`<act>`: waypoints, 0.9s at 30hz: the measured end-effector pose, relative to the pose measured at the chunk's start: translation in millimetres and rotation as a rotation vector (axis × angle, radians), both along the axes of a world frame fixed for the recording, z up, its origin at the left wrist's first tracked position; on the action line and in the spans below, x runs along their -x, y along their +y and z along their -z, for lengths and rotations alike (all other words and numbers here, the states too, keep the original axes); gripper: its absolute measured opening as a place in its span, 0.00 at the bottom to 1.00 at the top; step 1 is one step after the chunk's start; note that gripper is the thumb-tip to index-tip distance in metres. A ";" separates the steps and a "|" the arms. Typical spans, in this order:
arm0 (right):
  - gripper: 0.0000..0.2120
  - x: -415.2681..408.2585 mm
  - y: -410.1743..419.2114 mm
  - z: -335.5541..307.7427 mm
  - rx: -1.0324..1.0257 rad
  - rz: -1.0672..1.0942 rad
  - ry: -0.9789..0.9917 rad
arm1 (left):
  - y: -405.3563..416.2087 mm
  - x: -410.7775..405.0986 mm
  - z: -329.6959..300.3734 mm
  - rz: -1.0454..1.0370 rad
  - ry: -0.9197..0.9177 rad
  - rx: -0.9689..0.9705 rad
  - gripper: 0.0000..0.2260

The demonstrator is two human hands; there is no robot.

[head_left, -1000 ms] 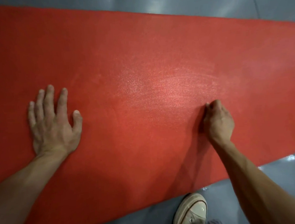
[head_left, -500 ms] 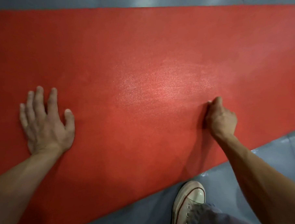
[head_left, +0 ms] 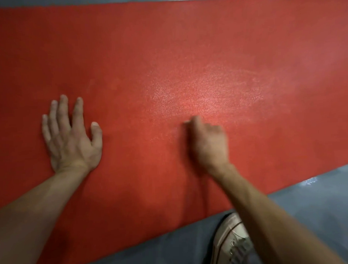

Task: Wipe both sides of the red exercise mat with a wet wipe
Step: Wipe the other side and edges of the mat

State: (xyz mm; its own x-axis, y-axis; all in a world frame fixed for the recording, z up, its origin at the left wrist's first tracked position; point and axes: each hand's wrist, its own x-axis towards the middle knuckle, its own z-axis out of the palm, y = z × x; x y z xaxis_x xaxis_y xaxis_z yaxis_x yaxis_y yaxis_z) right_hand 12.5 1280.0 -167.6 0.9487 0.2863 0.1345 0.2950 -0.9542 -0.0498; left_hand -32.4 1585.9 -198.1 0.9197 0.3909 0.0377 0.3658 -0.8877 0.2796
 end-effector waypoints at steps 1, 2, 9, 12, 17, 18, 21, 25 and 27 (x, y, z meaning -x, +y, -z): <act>0.04 -11.0 -35.9 -3.2 0.034 0.119 0.011 | -0.7 -0.1 0.0 0.002 -0.002 -0.003 0.30; 0.06 -18.1 -64.4 -7.6 0.048 0.239 0.031 | -0.7 -0.2 0.1 0.001 -0.004 -0.009 0.30; 0.04 30.7 17.8 0.1 -0.037 0.218 0.058 | -0.2 2.1 -0.1 0.008 -0.013 0.000 0.29; 0.01 69.0 67.6 -4.7 -0.010 -0.106 0.160 | -0.5 2.4 0.8 0.013 -0.033 0.003 0.29; 0.08 26.0 -66.8 -7.7 0.142 0.178 0.066 | 0.5 3.1 4.4 0.015 -0.039 0.041 0.28; 0.09 17.1 -105.6 -10.8 0.182 0.338 0.096 | 1.0 2.9 5.9 0.015 -0.036 0.052 0.28; 0.13 16.2 -156.1 -18.0 0.124 0.710 0.147 | 3.2 1.6 8.9 0.009 -0.032 0.066 0.28; 0.10 40.8 -63.9 -8.3 0.021 0.521 0.106 | 0.4 3.6 4.3 0.012 -0.029 0.047 0.28; 0.06 63.8 1.7 -6.2 -0.038 0.283 0.129 | -0.6 4.6 2.3 0.012 -0.027 0.021 0.28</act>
State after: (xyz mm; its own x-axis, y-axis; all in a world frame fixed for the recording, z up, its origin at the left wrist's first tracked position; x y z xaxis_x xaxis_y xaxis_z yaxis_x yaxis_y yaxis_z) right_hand -51.4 1281.7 -161.4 0.9999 0.0054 0.0135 0.0069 -0.9942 -0.1069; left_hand -37.0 1585.3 -200.4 0.9229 0.3811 0.0542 0.3476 -0.8856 0.3080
